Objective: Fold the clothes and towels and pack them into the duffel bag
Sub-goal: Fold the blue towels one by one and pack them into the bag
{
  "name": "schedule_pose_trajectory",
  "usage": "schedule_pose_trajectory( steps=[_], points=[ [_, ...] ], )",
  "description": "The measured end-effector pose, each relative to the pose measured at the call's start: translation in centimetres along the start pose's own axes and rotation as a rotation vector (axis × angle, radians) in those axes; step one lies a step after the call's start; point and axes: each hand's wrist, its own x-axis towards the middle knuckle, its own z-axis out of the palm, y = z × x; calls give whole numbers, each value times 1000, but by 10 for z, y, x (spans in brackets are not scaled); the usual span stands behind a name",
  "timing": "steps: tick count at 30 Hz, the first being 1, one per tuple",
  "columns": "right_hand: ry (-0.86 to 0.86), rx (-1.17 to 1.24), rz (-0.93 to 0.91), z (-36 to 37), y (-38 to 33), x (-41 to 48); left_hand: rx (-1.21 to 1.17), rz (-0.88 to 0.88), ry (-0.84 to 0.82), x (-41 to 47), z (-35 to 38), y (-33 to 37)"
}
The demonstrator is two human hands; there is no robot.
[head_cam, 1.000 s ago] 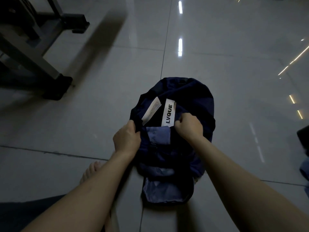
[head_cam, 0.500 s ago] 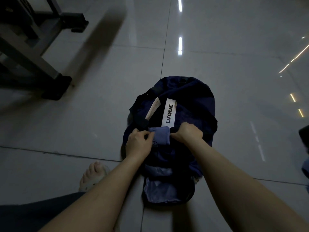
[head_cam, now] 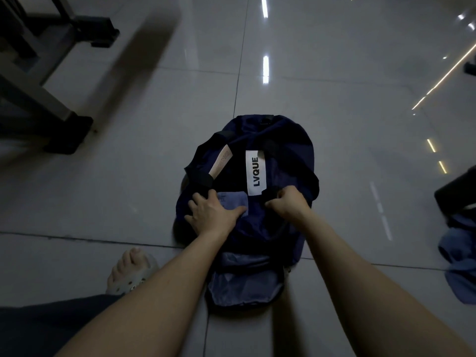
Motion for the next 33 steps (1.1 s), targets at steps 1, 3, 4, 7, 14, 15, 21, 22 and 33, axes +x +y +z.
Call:
schedule_pose_trajectory(
  steps=[1,3,4,7,14,15,21,22,33],
  points=[
    [-15,30,1,-11,3,-5,8,4,1,0,0,1],
    [-65,95,15,-31,11,-16,27,14,-4,-2,0,4],
    [-89,106,22,-40,15,-22,38,18,-10,-3,0,8],
    [-164,38,53,-53,30,-34,148,59,-57,-8,-1,19],
    [138,-364,-11,-23,34,-54,288,179,-127,-6,-21,7],
    [216,-392,-90,-23,24,-56,253,201,-87,-7,-24,2],
    [315,-537,-654,3,-59,-47,-81,291,47,-10,-24,-26],
    [240,-590,-695,12,-67,-42,-144,288,66,-9,-25,-28],
    [-212,-834,-678,46,-48,-5,-759,182,285,-17,-37,-4]
  ],
)
